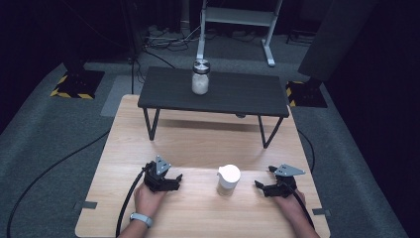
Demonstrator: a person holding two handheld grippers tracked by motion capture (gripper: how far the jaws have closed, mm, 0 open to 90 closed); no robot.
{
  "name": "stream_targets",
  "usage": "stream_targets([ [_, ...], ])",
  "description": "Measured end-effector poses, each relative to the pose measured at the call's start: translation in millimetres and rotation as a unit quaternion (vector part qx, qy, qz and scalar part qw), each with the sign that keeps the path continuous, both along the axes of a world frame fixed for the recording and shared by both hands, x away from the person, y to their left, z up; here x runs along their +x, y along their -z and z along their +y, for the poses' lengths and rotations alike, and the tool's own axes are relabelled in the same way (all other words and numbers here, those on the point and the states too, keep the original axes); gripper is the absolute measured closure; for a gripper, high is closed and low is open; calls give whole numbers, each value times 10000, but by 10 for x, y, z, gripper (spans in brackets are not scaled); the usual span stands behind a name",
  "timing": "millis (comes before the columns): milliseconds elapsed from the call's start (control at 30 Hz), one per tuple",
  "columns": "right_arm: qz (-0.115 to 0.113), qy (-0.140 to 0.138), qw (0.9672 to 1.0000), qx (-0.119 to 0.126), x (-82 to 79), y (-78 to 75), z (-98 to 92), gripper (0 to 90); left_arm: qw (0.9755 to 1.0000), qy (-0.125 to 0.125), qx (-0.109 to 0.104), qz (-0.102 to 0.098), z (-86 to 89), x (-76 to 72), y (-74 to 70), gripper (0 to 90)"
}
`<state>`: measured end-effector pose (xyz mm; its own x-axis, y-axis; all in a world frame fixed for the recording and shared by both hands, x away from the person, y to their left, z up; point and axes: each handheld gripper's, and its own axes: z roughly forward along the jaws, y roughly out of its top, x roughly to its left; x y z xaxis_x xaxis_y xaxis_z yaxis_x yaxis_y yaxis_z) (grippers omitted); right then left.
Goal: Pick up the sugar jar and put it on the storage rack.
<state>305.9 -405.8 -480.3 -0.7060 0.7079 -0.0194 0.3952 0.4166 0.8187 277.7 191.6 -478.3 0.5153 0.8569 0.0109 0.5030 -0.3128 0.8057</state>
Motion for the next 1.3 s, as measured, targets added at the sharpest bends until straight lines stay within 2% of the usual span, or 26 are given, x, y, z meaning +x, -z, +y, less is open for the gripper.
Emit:
stream_targets([
  [100, -5, 1, 10000, 0, -5, 1, 0, 72, 10000, -26, -49, 37, 8, 10, 5, 85],
  [200, -5, -3, 10000, 0, -5, 2, -1, 71, 10000, -19, -74, -15, 16, 4, 36, 64],
  [300, -7, -8, 10000, 2, -6, 3, -4, 71, 9995, 48, -204, -237, 28, -48, 155, 24],
  [467, -9, -5, 10000, 4, -8, 5, -5, 69, 9995, 88, -202, -239, 24, -42, 155, 23],
  [600, -7, 3, 10000, 5, -9, 5, -3, 67, 9995, -72, -220, -228, -36, -77, 156, 17],
  [1300, -5, 38, 10000, 9, -7, 6, 3, 67, 9994, -155, -202, -230, -76, -90, 155, 17],
])
